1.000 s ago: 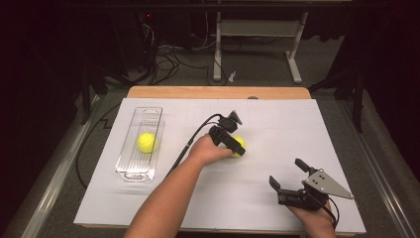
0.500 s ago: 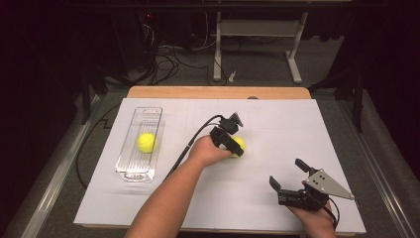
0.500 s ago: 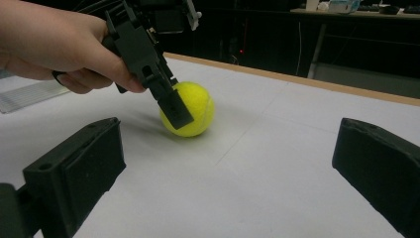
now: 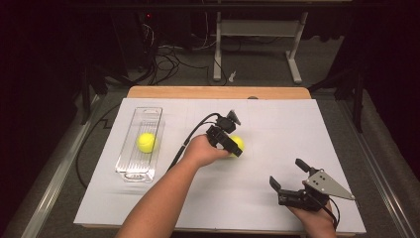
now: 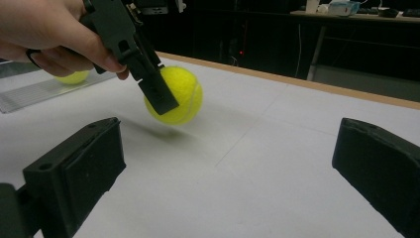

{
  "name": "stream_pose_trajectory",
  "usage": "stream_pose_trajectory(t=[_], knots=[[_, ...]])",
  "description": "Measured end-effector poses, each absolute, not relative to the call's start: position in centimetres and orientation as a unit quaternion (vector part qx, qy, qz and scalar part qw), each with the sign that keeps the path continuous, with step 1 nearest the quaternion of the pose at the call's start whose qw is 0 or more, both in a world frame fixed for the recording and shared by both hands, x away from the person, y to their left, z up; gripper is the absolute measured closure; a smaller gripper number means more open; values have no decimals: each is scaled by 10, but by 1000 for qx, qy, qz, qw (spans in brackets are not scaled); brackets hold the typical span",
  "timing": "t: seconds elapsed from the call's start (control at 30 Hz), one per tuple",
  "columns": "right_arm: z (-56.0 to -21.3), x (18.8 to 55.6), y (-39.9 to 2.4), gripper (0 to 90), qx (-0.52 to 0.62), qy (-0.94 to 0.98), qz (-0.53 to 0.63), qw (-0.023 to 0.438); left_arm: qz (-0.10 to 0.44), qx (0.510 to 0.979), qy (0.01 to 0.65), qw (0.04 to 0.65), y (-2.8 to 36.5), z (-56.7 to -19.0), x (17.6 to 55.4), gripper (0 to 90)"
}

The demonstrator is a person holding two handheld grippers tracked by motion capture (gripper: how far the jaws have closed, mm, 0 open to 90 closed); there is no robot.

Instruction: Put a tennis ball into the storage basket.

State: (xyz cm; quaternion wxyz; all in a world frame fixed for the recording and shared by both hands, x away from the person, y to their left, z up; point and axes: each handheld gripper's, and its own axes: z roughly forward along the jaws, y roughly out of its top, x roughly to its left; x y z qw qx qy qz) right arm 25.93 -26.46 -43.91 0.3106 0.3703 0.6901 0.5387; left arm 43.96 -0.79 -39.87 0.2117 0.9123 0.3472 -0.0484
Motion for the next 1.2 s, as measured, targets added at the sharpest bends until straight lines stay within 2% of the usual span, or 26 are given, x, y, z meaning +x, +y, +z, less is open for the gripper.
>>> stream_pose_trajectory(t=[0.77,1.2], knots=[[-441,261,-264,4,374,691,534,313,-48,913,337,223,22,-387,420,268],[-441,262,-260,4,367,697,531,312,-56,920,332,201,36,-386,401,268]])
